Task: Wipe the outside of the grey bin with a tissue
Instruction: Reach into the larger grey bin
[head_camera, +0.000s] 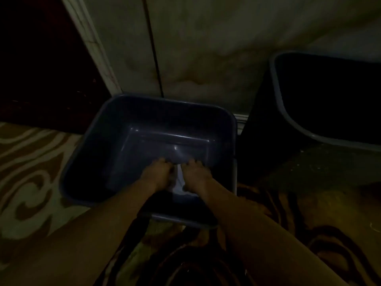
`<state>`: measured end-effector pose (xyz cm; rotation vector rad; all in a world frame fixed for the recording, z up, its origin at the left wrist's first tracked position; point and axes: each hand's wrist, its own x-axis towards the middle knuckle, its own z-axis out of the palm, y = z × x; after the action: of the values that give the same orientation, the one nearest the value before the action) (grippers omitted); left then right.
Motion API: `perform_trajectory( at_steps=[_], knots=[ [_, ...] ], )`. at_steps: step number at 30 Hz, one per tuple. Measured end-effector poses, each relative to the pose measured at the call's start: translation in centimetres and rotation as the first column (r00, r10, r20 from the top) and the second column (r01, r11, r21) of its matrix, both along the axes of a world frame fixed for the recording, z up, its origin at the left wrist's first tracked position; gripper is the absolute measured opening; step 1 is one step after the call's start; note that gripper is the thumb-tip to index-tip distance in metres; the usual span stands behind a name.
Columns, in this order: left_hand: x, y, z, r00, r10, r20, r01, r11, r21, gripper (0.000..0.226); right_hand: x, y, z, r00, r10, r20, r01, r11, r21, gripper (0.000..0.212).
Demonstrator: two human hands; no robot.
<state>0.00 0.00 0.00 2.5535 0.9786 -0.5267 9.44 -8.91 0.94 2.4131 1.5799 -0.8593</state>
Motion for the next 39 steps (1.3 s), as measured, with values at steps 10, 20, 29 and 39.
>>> perform_trajectory(
  at_steps=[10,20,29,39],
  knots=[
    [-0.3,-0.3,1.0,0.999,0.038,0.035,-0.035,0.996,-0.080,0.030,0.4,-0.8,0.4,0.995,-0.099,-0.007,0.099,0.993,0.067,0.028],
    [0.7,0.3,8.0,0.799,0.462,0.384,-0.250,0.837,-0.487,0.010,2.7,-1.3,7.2,0.676,-0.466,-0.571,0.652,0.739,0.169,0.026],
    [-0.3,-4.0,17.2,0.879,0.329,0.344,-0.089,0.823,-0.561,0.023,1.2,-5.6,14.0,0.437,-0.414,-0.799,0.816,0.555,0.159,0.022],
    [4.7,-10.9,26.3,0.683,-0.199,0.703,0.197,0.977,0.085,0.030,1.3,-16.2,16.6,0.409,-0.391,-0.824,0.867,0.448,0.218,0.015]
  ],
)
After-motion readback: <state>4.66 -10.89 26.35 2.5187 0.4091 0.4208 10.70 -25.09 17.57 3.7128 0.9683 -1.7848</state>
